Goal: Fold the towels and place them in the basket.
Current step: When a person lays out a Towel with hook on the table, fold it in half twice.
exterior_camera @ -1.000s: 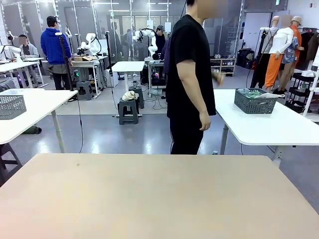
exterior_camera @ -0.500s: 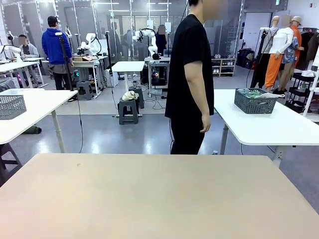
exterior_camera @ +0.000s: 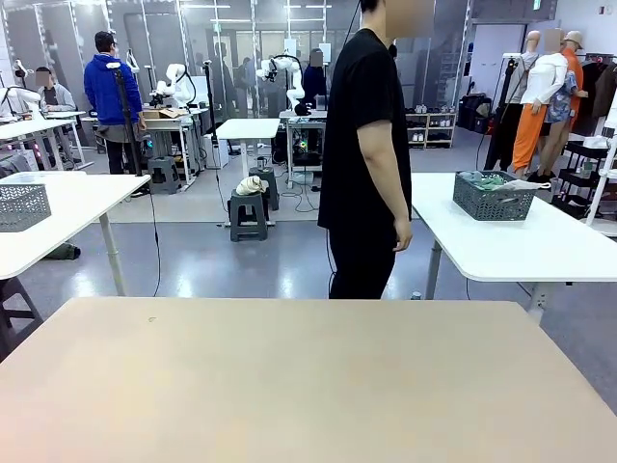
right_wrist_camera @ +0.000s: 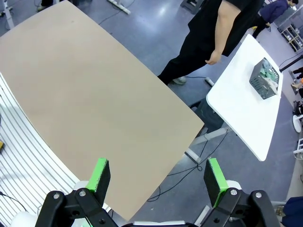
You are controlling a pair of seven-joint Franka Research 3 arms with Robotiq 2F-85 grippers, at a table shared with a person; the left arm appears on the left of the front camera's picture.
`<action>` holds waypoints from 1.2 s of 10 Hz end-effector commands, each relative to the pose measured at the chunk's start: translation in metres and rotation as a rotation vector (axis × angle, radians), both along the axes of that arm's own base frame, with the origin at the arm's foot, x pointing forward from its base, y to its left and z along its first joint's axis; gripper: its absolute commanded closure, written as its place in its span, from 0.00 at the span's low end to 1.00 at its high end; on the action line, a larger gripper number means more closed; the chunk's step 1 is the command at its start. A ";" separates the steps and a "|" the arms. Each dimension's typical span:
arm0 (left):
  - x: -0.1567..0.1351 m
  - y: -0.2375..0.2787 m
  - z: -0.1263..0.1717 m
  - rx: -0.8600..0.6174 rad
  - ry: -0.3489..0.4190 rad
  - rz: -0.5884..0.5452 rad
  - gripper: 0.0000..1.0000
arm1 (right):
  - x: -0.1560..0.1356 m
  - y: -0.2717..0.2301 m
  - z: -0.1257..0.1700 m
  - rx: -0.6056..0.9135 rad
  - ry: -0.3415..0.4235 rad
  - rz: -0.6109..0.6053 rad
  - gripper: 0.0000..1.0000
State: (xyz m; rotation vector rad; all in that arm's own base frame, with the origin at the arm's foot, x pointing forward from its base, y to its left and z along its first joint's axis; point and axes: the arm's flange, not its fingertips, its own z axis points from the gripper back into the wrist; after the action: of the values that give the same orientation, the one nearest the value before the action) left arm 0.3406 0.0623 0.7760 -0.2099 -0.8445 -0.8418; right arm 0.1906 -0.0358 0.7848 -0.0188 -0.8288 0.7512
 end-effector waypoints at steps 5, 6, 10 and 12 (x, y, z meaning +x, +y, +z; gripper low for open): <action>-0.007 -0.008 0.006 0.045 0.076 -0.023 0.00 | 0.004 -0.001 0.005 -0.034 0.052 0.042 0.00; -0.006 -0.010 0.007 0.056 0.096 -0.013 0.00 | 0.005 0.000 0.006 -0.037 0.055 0.044 0.00; -0.007 -0.016 0.009 0.066 0.116 -0.006 0.00 | 0.007 0.000 0.008 -0.039 0.059 0.049 0.00; -0.006 -0.019 0.010 0.072 0.134 -0.004 0.00 | 0.007 0.000 0.008 -0.040 0.064 0.047 0.00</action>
State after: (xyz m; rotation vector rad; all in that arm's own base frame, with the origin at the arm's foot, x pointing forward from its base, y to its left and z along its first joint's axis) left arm 0.3363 0.0464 0.7789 -0.2153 -0.7329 -0.8704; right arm 0.1961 -0.0335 0.7882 -0.0114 -0.7705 0.7812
